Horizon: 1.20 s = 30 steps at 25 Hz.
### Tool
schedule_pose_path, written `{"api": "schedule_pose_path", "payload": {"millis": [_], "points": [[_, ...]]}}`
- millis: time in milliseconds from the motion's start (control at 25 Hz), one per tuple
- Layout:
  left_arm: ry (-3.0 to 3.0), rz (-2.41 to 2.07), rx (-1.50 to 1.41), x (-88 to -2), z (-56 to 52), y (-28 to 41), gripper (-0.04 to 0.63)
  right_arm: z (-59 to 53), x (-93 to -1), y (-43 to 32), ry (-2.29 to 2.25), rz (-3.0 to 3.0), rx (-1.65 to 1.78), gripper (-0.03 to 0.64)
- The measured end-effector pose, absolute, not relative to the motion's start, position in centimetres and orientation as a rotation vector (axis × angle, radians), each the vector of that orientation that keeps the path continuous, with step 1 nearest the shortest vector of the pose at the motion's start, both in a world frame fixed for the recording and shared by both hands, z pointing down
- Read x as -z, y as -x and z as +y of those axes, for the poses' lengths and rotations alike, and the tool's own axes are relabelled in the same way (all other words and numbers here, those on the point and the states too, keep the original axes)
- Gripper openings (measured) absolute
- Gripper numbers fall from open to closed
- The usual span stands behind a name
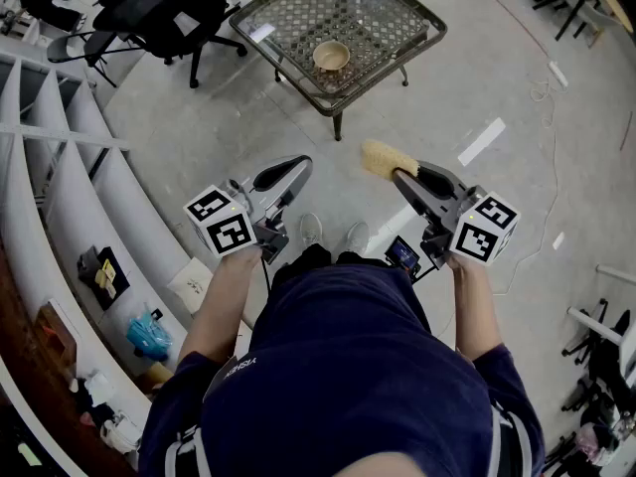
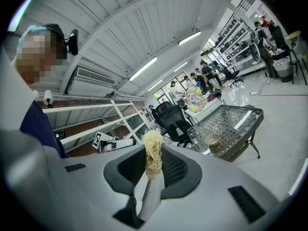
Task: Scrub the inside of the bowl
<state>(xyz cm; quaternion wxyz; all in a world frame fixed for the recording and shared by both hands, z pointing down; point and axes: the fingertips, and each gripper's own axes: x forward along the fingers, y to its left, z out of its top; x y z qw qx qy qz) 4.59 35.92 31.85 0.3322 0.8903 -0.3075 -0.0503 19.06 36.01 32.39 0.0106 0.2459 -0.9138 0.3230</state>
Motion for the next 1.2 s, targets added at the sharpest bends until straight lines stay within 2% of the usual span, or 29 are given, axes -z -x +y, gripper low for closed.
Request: {"api": "schedule_pose_path", "payload": {"millis": [640,1200], "points": [[-2.293,-0.825,0.1,-32.8,39.1,-6.5,0.005,38.2,-32.3,-21.4,-0.751,-2.859,-0.992,0.072],[-2.248,-0.806,0.132,-34.9,35.2,-4.7,0.005,35.1,-33.3,-20.0,-0.773,-2.781,-0.998,0.072]]}}
